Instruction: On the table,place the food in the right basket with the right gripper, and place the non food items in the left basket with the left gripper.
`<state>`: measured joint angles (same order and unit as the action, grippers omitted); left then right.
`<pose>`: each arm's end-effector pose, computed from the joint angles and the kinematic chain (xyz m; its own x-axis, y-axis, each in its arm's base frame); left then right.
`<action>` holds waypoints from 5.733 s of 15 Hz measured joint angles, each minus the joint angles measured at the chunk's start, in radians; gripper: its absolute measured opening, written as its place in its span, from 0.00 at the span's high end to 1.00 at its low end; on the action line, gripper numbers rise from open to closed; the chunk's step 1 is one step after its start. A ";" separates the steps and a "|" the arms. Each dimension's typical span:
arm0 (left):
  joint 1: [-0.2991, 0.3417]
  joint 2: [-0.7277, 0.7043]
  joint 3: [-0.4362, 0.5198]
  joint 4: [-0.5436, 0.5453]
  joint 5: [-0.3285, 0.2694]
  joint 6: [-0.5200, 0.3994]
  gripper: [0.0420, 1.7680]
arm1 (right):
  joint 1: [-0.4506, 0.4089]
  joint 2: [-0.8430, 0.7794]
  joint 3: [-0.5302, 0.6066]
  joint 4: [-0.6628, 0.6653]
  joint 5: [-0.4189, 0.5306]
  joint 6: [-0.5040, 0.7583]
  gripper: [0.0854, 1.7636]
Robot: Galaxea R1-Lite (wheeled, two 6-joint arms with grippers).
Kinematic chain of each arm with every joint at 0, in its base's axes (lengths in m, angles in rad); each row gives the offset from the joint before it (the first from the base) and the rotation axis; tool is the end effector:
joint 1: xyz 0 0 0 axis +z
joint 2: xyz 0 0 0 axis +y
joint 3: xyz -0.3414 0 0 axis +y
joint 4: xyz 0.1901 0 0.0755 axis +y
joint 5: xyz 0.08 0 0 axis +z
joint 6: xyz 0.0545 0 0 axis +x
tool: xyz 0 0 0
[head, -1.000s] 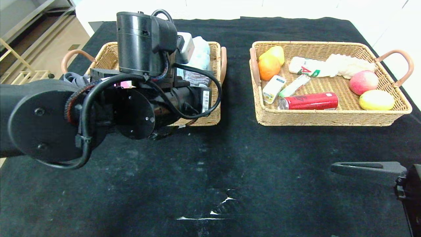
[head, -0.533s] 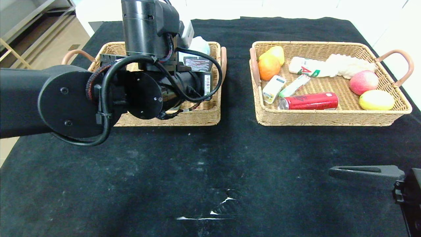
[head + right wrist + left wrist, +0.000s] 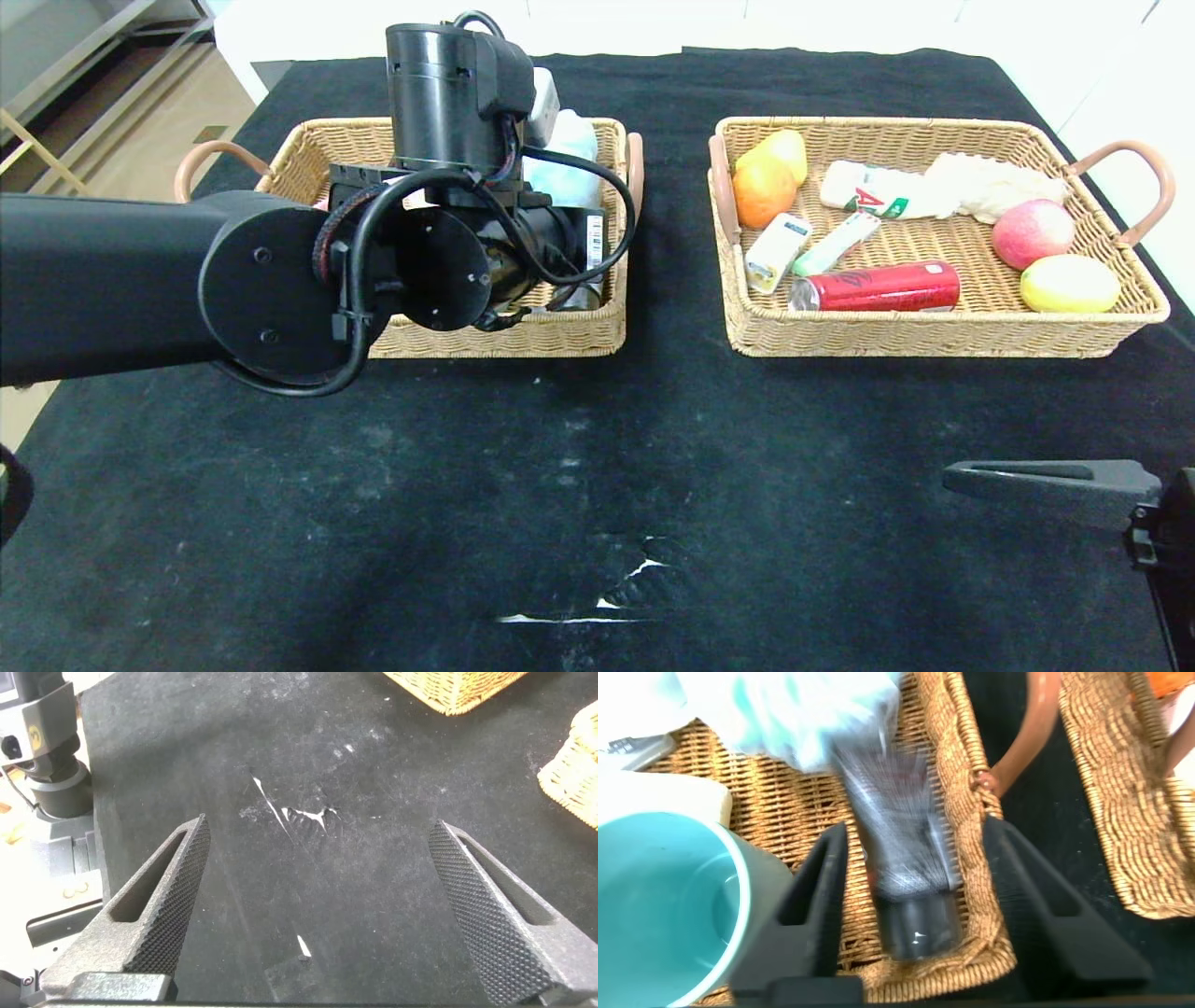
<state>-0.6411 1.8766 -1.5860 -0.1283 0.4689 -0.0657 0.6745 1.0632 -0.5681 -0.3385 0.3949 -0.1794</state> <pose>0.3621 -0.2395 0.3226 0.9758 -0.1643 -0.1441 0.1672 0.9859 0.0081 0.1165 0.1200 0.2541 0.4718 0.8699 -0.1440 -0.8810 0.4584 -0.1172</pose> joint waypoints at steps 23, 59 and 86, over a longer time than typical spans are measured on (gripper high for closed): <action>-0.034 -0.144 0.099 0.076 0.000 0.017 0.05 | -0.079 0.040 -0.014 -0.003 0.000 0.025 0.03; 0.583 -1.564 0.625 0.758 -0.686 0.091 0.03 | -0.684 -0.956 -0.109 0.970 -0.200 0.093 0.03; 0.638 -1.878 1.570 0.130 -0.466 0.052 0.03 | -0.676 -1.064 0.568 0.337 -0.396 0.157 0.03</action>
<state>-0.0032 -0.0017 -0.0162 0.0019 0.0028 -0.0138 -0.0017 -0.0013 0.0000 -0.0019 -0.0009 -0.0219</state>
